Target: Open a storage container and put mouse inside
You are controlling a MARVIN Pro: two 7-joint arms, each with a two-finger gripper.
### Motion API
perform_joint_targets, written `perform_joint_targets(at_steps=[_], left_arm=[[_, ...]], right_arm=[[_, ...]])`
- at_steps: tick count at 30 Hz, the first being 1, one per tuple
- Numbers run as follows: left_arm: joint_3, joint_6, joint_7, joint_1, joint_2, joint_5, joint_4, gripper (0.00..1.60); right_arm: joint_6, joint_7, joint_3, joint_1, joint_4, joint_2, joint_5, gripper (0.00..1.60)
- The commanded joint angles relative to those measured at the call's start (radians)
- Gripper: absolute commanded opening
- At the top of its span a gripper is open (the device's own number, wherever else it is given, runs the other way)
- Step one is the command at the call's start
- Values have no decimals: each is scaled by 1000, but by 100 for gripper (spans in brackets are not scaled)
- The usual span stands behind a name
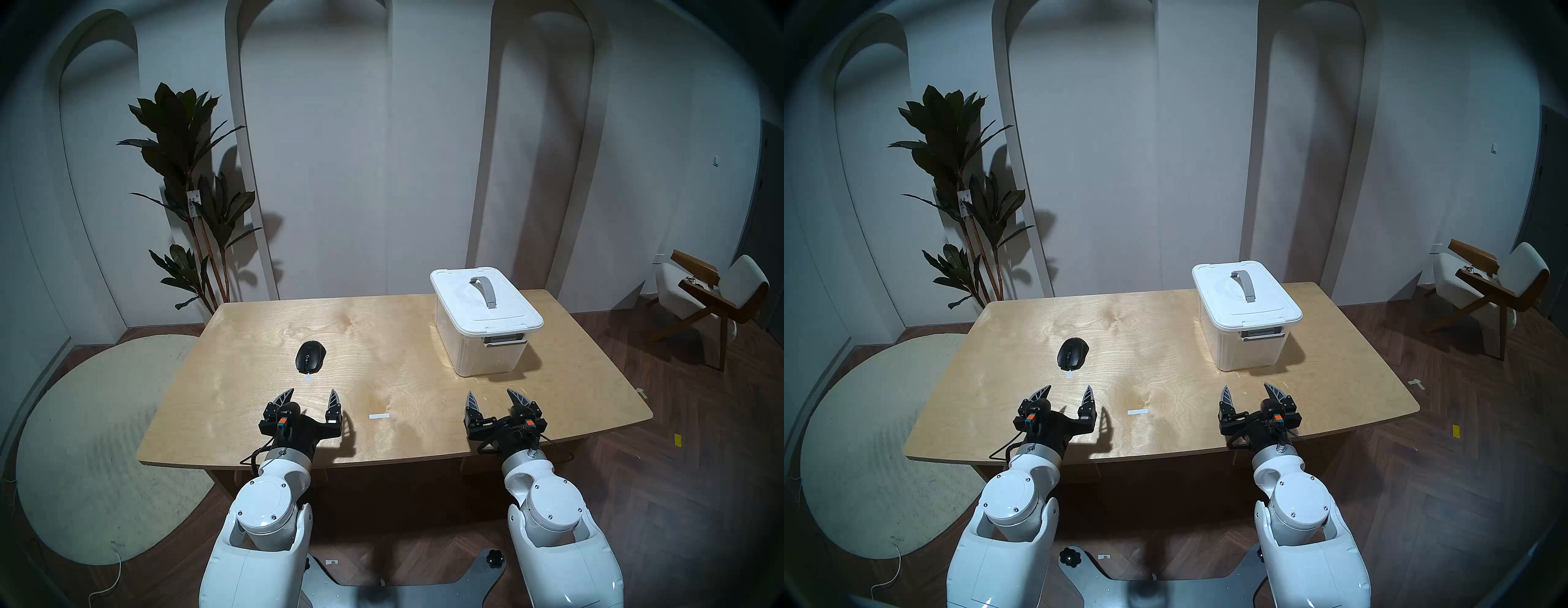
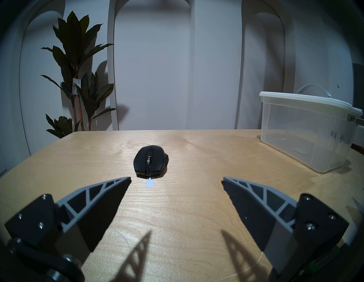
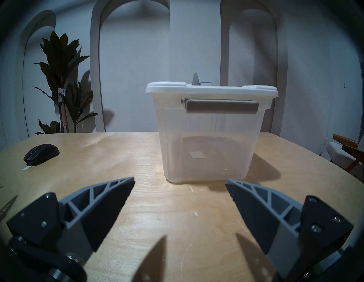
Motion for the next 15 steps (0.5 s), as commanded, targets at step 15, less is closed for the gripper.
perform_joint_targets(at_steps=[15], left_arm=[[0,-4,0,-5,-1,0,-15,160]], right_arm=[[-12,-9,-140,62,-221,-10,40,160]])
